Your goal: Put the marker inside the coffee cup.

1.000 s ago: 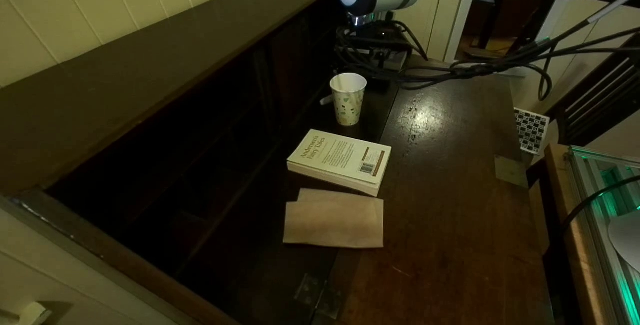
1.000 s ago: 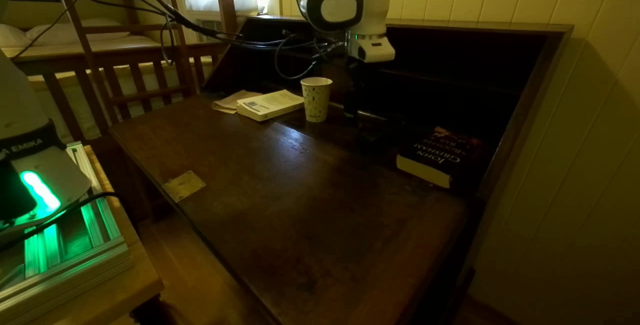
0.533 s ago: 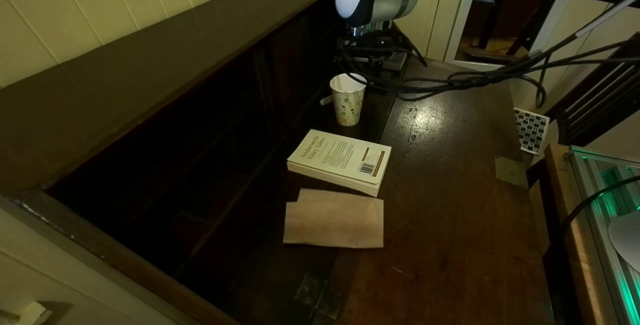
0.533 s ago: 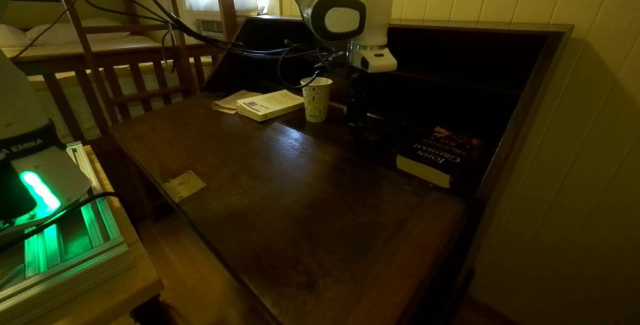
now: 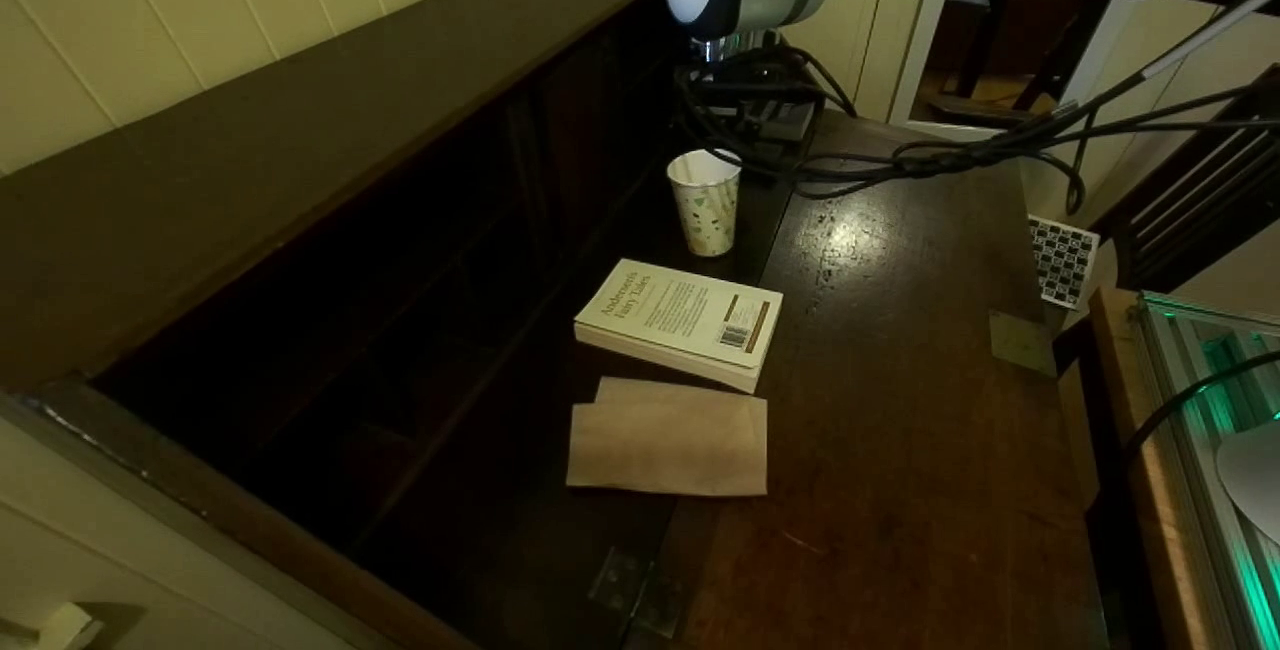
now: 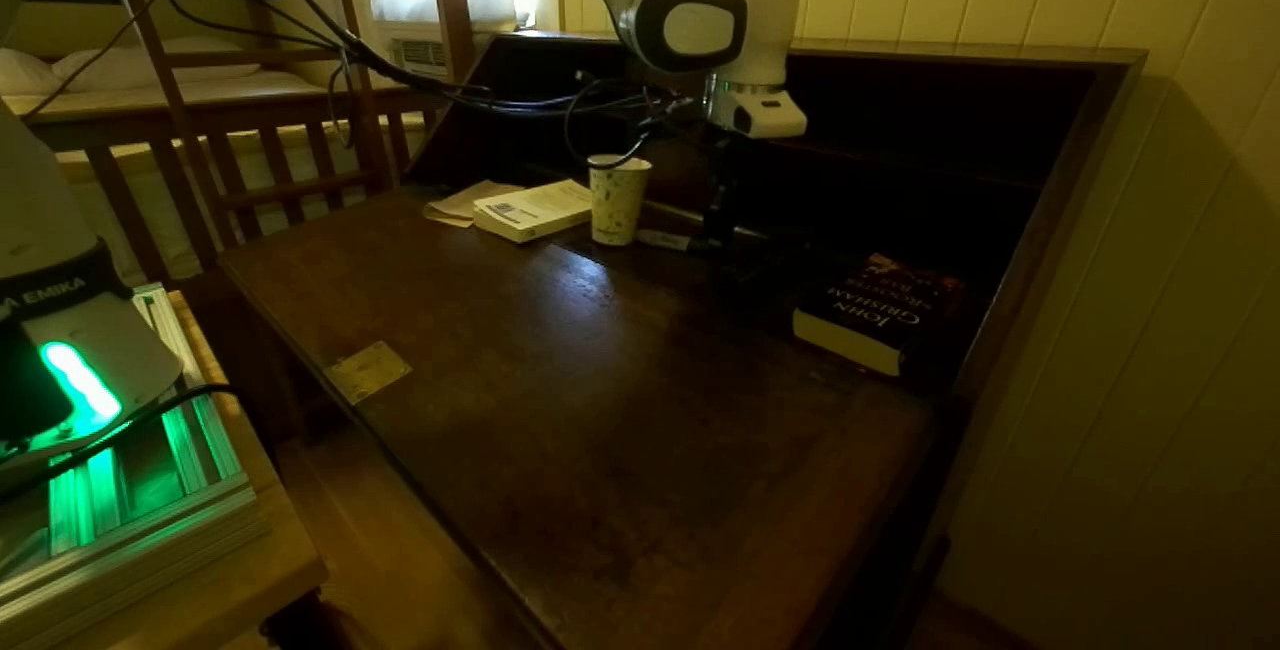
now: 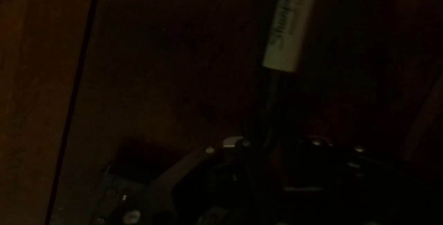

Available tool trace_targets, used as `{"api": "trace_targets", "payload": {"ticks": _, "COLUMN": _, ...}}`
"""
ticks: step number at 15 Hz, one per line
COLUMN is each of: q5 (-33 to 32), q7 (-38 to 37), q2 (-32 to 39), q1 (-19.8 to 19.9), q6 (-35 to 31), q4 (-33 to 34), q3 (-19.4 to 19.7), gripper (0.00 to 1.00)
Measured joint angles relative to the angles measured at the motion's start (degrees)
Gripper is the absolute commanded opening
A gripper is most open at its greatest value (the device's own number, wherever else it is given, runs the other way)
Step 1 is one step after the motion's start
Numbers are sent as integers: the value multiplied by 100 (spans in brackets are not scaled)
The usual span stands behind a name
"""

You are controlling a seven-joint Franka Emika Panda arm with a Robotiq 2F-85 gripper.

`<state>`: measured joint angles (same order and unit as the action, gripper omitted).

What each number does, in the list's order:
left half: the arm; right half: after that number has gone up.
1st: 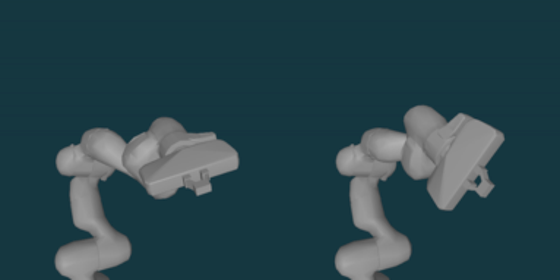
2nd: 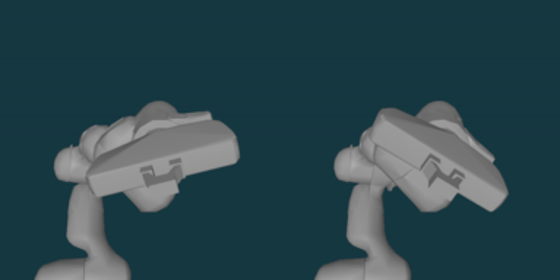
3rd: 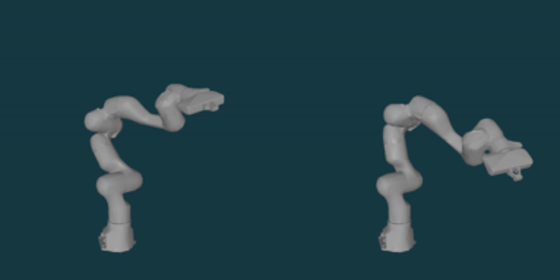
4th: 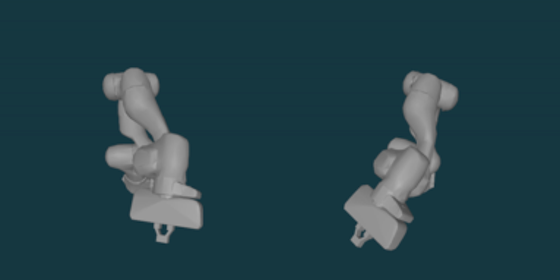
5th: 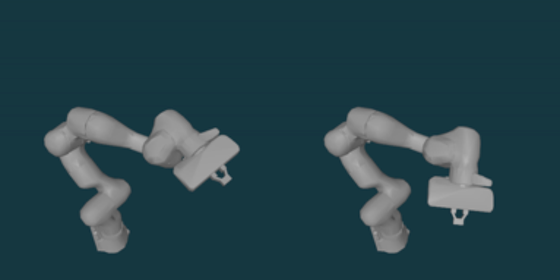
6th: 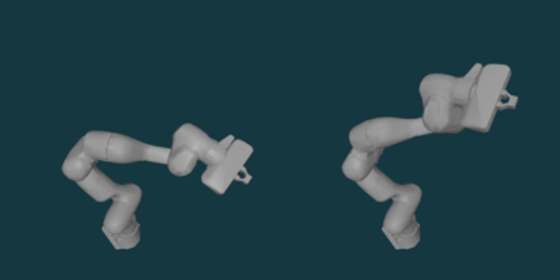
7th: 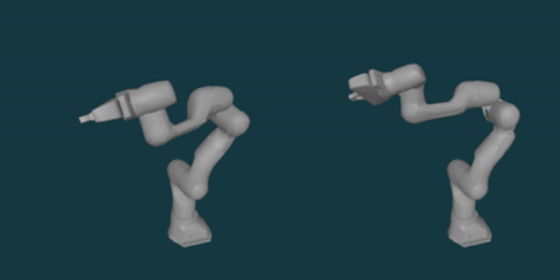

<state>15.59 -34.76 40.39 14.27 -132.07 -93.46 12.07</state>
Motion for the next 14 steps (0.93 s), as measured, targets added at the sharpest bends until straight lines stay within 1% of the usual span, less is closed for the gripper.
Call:
{"api": "trace_targets", "payload": {"ticks": 1, "q5": -1, "q7": 9, "q2": 5, "q1": 0, "q6": 15, "q4": 21, "q3": 6, "gripper": 5}}
{"api": "trace_targets", "payload": {"ticks": 10, "q5": -8, "q7": 13, "q2": 108, "q1": -2, "q6": 17, "q4": 203, "q3": 69, "gripper": 5}}
{"api": "trace_targets", "payload": {"ticks": 14, "q5": -28, "q7": 17, "q2": 47, "q1": -10, "q6": -18, "q4": 270, "q3": 128, "gripper": 5}}
